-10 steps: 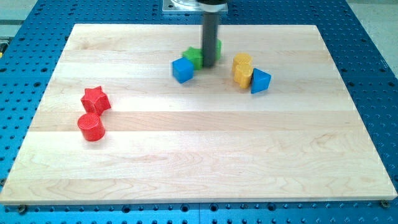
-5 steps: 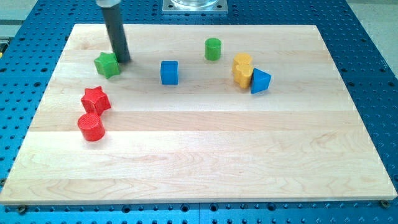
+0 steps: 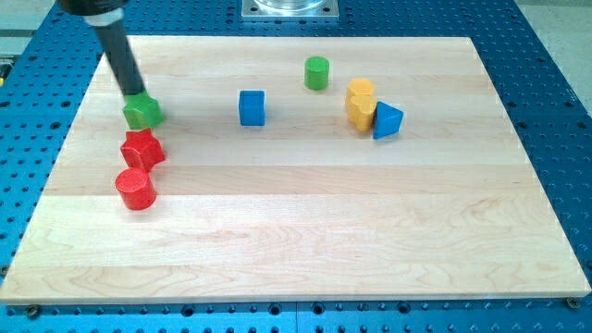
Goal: Move green blocks above red star vertically
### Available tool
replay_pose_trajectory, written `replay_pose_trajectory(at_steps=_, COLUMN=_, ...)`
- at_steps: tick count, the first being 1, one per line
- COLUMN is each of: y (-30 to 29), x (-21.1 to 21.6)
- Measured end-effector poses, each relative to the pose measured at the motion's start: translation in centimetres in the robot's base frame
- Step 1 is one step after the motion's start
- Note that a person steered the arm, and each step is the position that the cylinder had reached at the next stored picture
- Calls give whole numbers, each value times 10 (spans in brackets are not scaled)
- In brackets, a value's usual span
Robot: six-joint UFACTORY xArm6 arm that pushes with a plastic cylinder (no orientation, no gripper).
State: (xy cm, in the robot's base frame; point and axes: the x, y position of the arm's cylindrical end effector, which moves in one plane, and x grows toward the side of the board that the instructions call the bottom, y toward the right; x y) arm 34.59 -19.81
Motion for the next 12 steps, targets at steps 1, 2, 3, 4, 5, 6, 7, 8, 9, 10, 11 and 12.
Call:
replay_pose_trajectory(at_steps=1, y=19, x=-5)
replay_pose_trajectory(at_steps=2, y=74, x=-42)
replay_pose_trajectory(at_steps=3, y=137, x=-98)
replay_pose_trajectory(at_steps=4, y=212, x=-125)
replay_pose_trajectory(at_steps=5, y=323, x=-124)
replay_pose_trajectory(at_steps=6, y=342, x=-98)
replay_pose_trajectory(at_steps=7, y=316, x=-72)
replay_pose_trajectory(at_steps=8, y=312, x=-71)
replay_pose_trajectory(at_steps=9, y=264, x=-62)
replay_pose_trajectory(at_steps=10, y=208, x=-62)
replay_pose_trajectory(at_steps=11, y=119, x=-62)
replay_pose_trajectory(at_steps=12, y=88, x=-62)
